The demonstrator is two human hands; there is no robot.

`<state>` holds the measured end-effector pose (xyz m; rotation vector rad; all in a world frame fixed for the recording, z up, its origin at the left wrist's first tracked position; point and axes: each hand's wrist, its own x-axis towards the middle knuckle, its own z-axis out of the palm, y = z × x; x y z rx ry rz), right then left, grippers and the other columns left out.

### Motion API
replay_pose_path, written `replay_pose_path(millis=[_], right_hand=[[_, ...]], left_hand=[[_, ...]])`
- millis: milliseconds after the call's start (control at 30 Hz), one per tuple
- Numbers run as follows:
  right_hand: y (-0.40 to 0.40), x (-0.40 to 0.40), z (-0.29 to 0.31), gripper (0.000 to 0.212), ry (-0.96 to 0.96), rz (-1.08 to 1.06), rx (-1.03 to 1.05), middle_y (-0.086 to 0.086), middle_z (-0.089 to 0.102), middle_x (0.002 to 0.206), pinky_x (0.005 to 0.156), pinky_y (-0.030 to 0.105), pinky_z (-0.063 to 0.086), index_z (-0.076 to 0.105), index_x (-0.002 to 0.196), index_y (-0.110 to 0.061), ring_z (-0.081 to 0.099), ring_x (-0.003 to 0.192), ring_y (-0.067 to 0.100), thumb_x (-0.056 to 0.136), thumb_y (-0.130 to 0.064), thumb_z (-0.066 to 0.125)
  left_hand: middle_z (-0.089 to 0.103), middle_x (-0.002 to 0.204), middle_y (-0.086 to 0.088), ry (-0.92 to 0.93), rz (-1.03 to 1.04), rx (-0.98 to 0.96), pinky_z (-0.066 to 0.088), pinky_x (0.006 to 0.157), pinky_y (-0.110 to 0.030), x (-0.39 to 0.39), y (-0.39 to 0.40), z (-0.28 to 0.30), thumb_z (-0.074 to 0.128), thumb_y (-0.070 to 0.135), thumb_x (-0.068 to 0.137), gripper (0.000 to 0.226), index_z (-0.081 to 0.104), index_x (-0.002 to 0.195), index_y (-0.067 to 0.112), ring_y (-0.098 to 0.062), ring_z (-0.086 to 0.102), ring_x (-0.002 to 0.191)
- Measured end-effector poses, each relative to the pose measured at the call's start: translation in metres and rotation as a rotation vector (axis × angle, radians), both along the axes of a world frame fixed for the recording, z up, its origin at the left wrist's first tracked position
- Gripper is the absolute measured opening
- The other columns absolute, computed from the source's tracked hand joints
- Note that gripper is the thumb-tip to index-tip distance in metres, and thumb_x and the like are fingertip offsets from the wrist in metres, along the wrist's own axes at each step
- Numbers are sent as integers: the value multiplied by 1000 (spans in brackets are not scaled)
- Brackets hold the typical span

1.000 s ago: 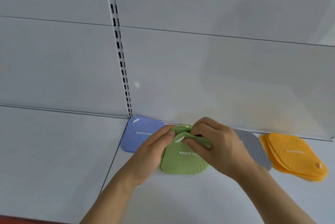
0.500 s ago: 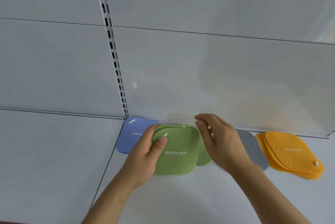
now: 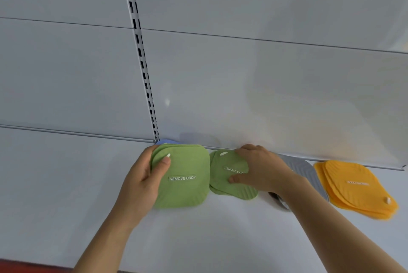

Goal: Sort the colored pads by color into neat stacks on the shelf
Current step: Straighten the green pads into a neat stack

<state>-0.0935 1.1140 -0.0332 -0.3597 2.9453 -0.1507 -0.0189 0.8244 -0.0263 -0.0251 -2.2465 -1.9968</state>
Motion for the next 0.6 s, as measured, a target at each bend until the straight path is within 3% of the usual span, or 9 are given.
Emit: replay_pose_path(millis=[100,200,267,433,533,600], right_hand=[[1,1,-7,67,156,6,-40,-6,55,126,100,41,47,51,144,-32,53,122,24,84,-56,70],[8,11,1,20,256,96,-291,-6,58,101,83,40,53,73,109,-25,63,99,28,92,-33,65],[10,30,23,8,248,207,-416,-10,59,98,76,35,53,72,99,-25,63,88,18,95,-28,65],[-1,68,84,5,126,374,-517,-11,65,88,71,25,49,71,100,-30,63,82,11,98,-28,67],[-19,64,77,8,302,298,-554,-13,67,89,73,26,50,72,97,-28,62,85,9,93,-35,72],[-26,58,65,20,439,271,-552,-11,66,108,86,26,50,73,89,-22,61,106,12,90,-42,71]], left_hand=[[77,112,10,-19,50,18,52,101,-43,-1,-2,-5,61,36,103,16,70,116,37,-9,69,108],[76,117,10,-66,60,68,51,109,-52,-4,-5,-5,62,35,105,15,70,118,36,-13,69,115],[76,122,9,-75,29,81,48,112,-56,-6,-6,-2,61,43,99,24,69,121,36,-17,68,120],[73,124,-4,-110,-84,153,47,112,-61,-8,6,7,64,33,104,21,69,123,28,-29,67,123],[72,126,-8,-133,-168,173,51,109,-57,-9,22,10,63,29,103,17,72,118,27,-29,69,119],[76,119,2,-167,-232,216,52,104,-46,-5,32,12,58,20,106,20,73,117,26,-21,71,114]])
